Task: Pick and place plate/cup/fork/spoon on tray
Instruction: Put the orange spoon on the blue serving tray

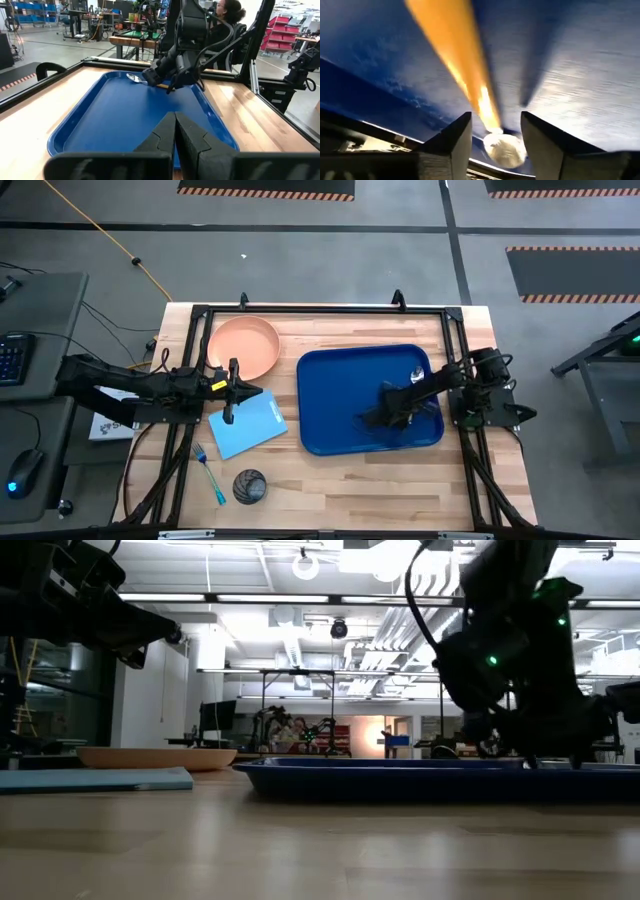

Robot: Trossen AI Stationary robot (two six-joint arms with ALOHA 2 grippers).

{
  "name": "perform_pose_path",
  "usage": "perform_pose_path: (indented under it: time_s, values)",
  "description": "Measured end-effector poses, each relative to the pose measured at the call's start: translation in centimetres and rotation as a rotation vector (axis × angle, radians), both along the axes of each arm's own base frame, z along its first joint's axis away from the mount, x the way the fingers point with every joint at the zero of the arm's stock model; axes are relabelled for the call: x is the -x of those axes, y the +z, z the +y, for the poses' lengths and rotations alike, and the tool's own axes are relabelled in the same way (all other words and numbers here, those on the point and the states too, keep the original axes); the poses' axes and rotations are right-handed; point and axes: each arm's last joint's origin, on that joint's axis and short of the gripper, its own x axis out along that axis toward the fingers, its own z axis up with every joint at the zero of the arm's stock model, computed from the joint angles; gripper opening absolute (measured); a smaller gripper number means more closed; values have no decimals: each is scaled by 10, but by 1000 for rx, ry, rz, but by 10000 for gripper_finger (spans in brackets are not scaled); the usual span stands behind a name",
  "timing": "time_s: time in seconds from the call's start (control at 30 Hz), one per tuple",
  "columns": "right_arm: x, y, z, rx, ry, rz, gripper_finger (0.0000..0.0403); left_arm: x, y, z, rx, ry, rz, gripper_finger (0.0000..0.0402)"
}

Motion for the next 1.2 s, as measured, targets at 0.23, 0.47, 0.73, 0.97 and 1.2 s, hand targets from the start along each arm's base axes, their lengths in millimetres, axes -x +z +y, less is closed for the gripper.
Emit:
perform_pose_path:
  time_s: [0.23, 0.47, 0.73, 0.97, 1.2]
  values:
    - [-21, 21, -4, 49, -89, -95, 178, 0, 0, 0, 0, 0, 0, 0]
    - [-29, 36, 7, -8, -447, -263, 111, 0, 0, 0, 0, 0, 0, 0]
    - [-5, 71, 40, -207, -781, -676, 14, 0, 0, 0, 0, 0, 1, 0]
    - [29, 65, 49, -269, -1029, -969, 1, 0, 0, 0, 0, 0, 0, 0]
    - [52, 32, 43, -161, -1176, -954, 0, 0, 0, 0, 0, 0, 0, 0]
